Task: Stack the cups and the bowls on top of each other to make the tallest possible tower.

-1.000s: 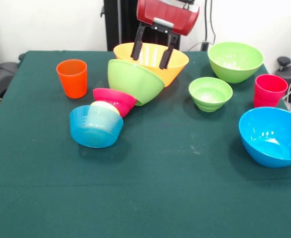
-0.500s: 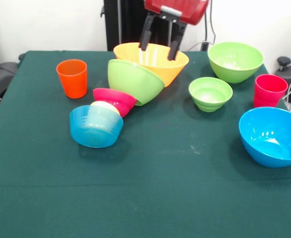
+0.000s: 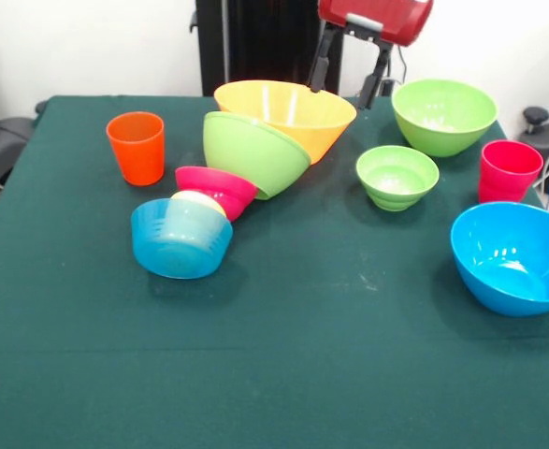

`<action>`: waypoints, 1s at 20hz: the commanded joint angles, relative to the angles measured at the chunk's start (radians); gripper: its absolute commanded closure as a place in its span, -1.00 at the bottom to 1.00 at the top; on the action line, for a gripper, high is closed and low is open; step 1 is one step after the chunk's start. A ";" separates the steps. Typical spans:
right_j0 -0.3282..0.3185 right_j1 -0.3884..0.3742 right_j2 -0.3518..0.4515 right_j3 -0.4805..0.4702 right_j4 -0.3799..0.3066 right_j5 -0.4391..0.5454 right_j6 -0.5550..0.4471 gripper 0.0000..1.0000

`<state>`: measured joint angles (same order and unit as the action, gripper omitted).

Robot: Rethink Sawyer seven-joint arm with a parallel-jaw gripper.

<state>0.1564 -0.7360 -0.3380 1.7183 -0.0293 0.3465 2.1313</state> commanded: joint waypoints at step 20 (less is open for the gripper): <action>0.033 0.102 0.089 0.175 0.064 -0.019 0.147 -1.00</action>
<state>0.1905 -0.5991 -0.3991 1.7852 -0.0175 0.2491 2.1315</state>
